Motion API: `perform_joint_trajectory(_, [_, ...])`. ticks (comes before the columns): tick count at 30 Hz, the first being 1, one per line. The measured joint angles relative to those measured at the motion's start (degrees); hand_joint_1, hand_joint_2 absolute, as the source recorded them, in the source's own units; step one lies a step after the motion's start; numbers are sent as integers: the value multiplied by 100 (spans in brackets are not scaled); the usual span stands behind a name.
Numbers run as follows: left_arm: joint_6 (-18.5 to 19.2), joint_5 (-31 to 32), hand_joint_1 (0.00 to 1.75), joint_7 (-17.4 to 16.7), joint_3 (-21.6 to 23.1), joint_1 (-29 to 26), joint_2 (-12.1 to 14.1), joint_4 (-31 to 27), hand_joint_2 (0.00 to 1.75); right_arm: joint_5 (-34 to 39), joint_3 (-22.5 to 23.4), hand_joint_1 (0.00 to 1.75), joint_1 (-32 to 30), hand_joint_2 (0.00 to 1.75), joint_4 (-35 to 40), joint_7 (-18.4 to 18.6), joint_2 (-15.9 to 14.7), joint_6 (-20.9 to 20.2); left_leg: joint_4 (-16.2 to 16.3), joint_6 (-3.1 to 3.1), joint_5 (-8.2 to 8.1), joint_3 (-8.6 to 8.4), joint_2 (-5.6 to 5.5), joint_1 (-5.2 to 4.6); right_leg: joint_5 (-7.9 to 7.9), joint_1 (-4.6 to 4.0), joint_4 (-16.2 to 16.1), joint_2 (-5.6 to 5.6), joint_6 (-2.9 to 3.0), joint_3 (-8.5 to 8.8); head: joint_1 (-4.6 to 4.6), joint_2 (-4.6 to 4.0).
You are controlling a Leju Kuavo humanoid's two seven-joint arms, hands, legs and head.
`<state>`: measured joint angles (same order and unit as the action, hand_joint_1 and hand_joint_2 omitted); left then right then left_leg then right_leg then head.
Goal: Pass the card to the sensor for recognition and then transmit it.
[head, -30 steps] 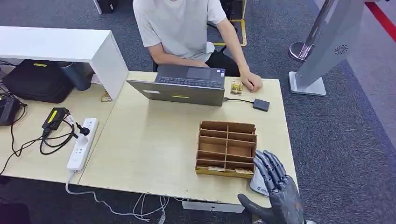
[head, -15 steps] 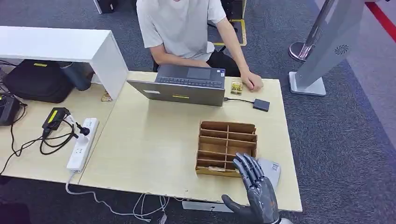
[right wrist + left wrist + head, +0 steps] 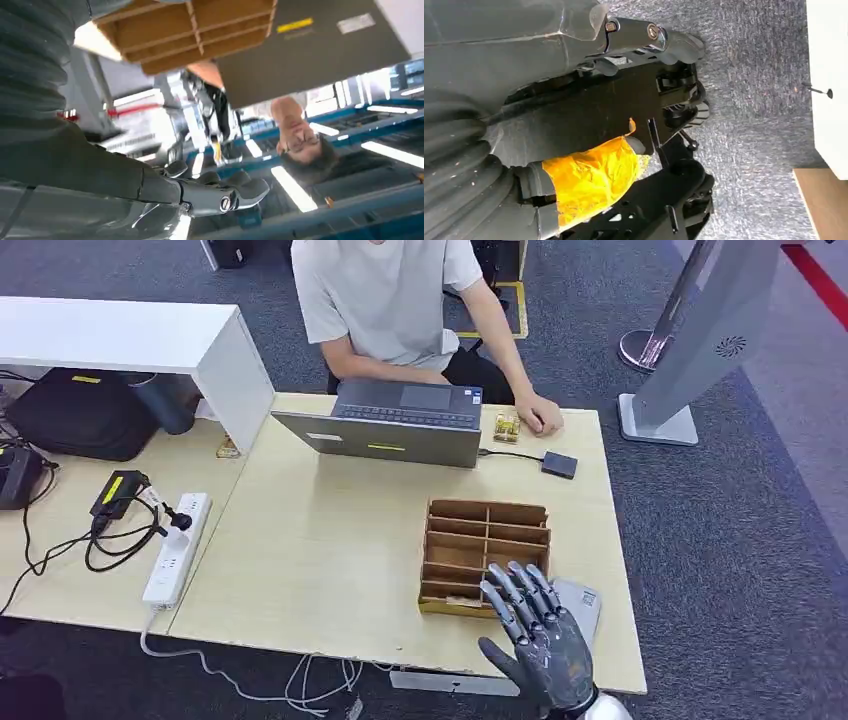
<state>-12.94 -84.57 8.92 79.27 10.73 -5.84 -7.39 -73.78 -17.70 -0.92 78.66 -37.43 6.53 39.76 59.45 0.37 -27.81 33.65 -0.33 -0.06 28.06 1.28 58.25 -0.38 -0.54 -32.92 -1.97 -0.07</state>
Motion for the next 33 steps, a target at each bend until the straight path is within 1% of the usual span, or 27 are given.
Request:
perform_joint_trajectory(1, [2,0,0,-13,20,5,0,0,175,-101,251,0,-15,175,-4,-102,111,2,0,0,0,0,0,0,0,0,0,0,0,0,-2,0])
perform_joint_trajectory(3, [4,0,0,-22,50,9,0,0,175,-232,711,0,-35,175,-24,-154,291,0,0,0,0,1,0,0,0,1,-1,-1,0,1,0,0])
perform_joint_trajectory(5, [6,0,0,-37,83,15,0,2,175,-300,1030,0,-52,175,-50,-172,407,2,1,0,0,1,1,-1,0,1,-1,0,0,1,0,0])
perform_joint_trajectory(7, [9,7,0,-46,118,19,0,0,175,-372,1227,0,-75,175,-61,-168,492,2,1,0,0,1,1,-1,0,2,-2,0,0,1,0,0])
perform_joint_trajectory(9, [9,15,0,-53,136,23,0,0,175,-453,1381,0,-80,175,-85,-78,554,2,1,0,0,1,1,-2,0,1,-2,0,0,1,0,0])
perform_joint_trajectory(13, [11,13,0,-55,164,27,0,2,175,-551,1551,0,-80,175,-177,178,582,2,1,0,0,1,1,-1,0,1,-2,1,0,0,0,0])
perform_joint_trajectory(20, [11,-11,0,-55,168,28,0,2,175,-523,1696,0,-137,175,-345,261,580,2,0,0,0,0,2,0,0,0,-1,2,0,-1,0,0])
perform_joint_trajectory(27, [11,-22,0,-53,168,28,0,2,175,-503,1711,0,-173,175,-446,265,580,2,0,0,0,0,2,0,0,0,-2,2,0,-1,0,0])
perform_joint_trajectory(33, [7,-63,0,-53,168,28,0,2,175,-403,1750,0,-331,175,-520,154,580,2,0,0,-1,1,1,-1,0,0,-2,2,0,-1,0,0])
